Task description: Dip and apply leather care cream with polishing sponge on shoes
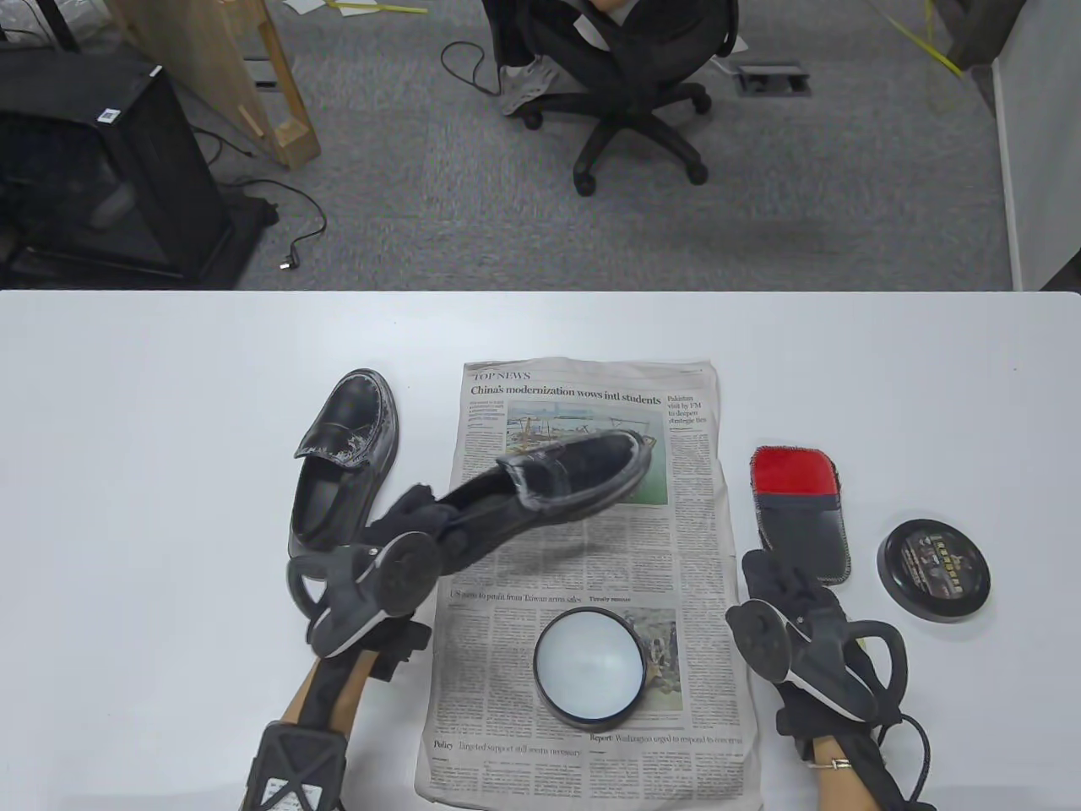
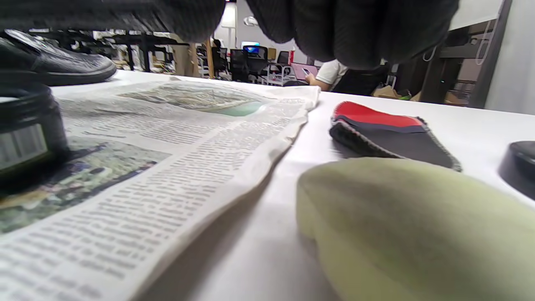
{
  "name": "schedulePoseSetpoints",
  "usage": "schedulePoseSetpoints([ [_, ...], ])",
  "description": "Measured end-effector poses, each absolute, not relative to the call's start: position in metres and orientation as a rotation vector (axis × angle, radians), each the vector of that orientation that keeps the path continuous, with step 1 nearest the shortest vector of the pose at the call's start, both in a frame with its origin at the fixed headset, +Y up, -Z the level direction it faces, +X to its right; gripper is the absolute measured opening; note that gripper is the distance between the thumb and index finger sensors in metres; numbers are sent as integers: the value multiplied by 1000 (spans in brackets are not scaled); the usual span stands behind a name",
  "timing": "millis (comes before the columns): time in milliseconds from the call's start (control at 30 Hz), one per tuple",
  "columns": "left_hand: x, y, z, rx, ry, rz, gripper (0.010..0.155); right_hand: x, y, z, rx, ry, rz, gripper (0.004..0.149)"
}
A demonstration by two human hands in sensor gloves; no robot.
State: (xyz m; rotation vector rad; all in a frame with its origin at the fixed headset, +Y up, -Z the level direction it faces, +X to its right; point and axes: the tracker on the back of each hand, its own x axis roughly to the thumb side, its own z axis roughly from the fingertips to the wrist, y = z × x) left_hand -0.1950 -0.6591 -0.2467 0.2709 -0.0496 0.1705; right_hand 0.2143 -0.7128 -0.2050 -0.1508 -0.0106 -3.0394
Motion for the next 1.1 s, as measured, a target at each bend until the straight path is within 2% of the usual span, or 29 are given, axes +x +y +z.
schedulePoseSetpoints([
  [167, -270, -651, -234, 415, 272, 192, 41, 203, -715, -203, -230, 12, -3025, 73],
  [367, -334, -680, -244, 357, 583, 240, 42, 202, -724, -207, -201, -22, -2977, 72],
  [467, -348, -699, -251, 283, 656, 248, 42, 202, -725, -208, -197, -38, -2985, 72],
  [700, -349, -730, -265, 148, 693, 219, 44, 202, -726, -208, -195, -47, -2964, 71],
  [800, -341, -730, -269, 114, 626, 204, 45, 203, -724, -207, -189, -41, -2975, 71],
  [867, -334, -731, -271, 41, 557, 202, 46, 204, -723, -207, -190, -38, -2977, 71],
  [1000, -333, -728, -269, -3, 513, 212, 49, 205, -723, -208, -184, -37, -2988, 71],
  [1033, -332, -726, -268, -1, 499, 233, 52, 206, -723, -209, -175, -36, -2992, 71],
  [1100, -328, -716, -262, 67, 470, 257, 68, 213, -719, -212, -119, -20, -3011, 71],
])
